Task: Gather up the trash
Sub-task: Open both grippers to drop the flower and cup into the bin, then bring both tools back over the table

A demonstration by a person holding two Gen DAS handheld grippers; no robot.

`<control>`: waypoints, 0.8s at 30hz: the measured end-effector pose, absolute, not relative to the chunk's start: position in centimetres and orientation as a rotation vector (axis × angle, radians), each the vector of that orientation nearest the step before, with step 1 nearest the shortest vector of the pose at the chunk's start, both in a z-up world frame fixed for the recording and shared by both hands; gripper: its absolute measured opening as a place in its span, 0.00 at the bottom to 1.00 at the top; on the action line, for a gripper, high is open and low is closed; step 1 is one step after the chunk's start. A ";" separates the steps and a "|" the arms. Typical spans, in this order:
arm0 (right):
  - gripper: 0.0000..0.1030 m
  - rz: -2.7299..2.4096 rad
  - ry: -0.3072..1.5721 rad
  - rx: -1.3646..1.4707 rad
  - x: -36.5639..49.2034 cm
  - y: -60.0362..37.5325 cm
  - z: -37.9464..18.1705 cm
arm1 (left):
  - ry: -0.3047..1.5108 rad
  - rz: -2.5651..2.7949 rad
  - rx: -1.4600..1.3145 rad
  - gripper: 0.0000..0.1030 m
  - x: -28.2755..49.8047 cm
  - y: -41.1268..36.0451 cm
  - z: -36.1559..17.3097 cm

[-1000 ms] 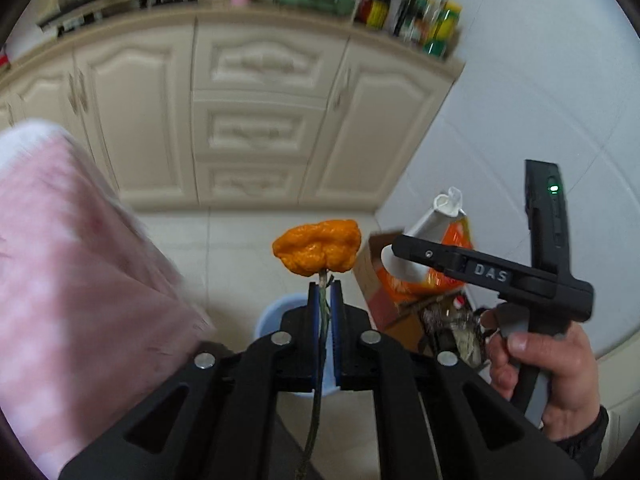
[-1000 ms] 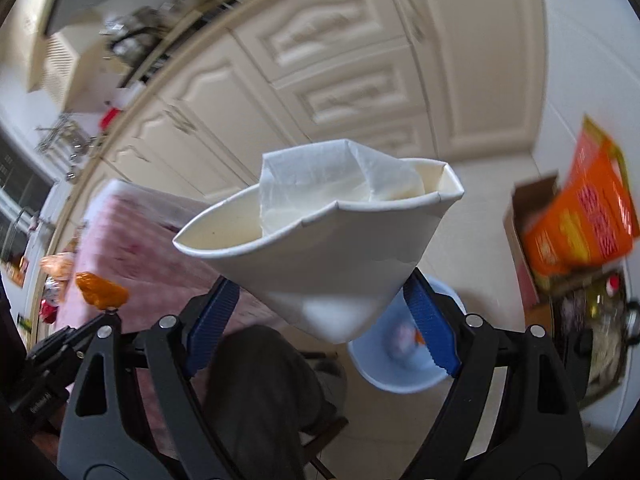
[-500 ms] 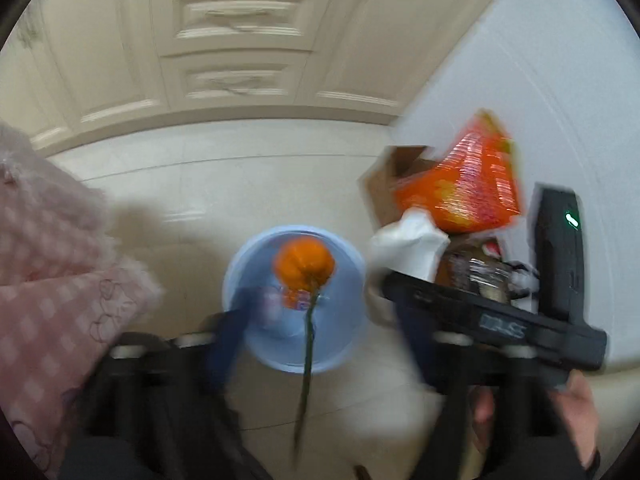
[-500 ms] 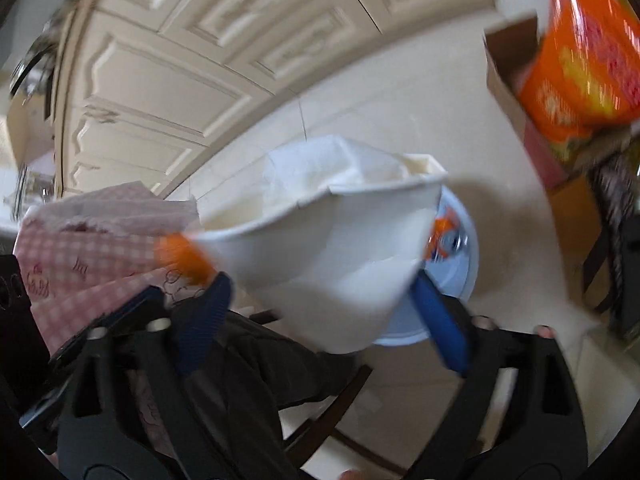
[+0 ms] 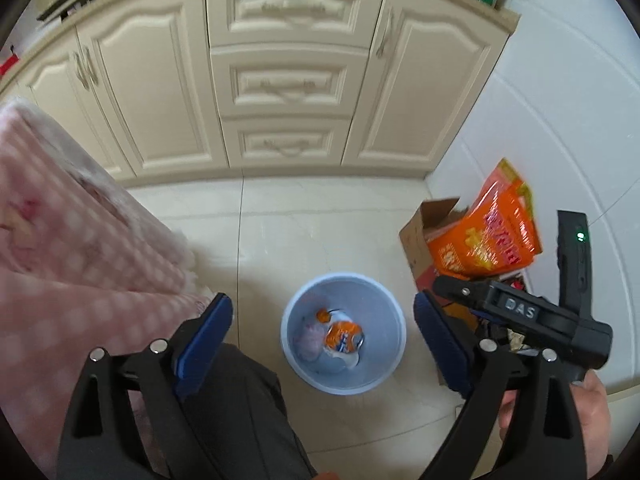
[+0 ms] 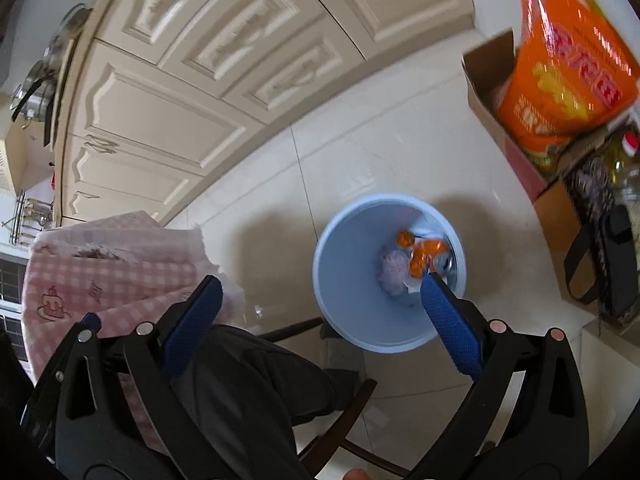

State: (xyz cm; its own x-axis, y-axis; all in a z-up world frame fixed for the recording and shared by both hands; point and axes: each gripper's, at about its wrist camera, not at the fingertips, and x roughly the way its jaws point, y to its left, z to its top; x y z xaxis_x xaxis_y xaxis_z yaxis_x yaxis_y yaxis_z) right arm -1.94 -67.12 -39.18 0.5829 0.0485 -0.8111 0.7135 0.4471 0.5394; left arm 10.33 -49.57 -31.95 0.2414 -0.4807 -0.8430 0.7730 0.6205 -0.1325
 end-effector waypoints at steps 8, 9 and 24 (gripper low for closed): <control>0.94 -0.435 0.770 0.914 0.1 -64.5 -30.8 | 0.858 -0.908 0.259 0.89 9.0 -45.5 -23.9; 0.94 -0.419 0.751 0.895 0.5 -63.9 -29.3 | 0.834 -0.907 0.247 0.89 8.9 -44.8 -22.8; 0.94 -0.219 0.596 0.614 5.4 -53.1 -14.9 | 0.613 -0.777 0.109 0.92 10.7 -32.1 -11.9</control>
State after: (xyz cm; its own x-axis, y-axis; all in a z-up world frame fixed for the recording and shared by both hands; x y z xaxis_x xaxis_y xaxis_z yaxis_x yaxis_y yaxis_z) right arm 5.42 -53.08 -14.87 0.8112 -0.0197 -0.5844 0.3628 0.8008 0.4765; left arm 10.65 -32.13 -11.87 0.5492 -0.6242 -0.5556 0.6855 0.7168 -0.1276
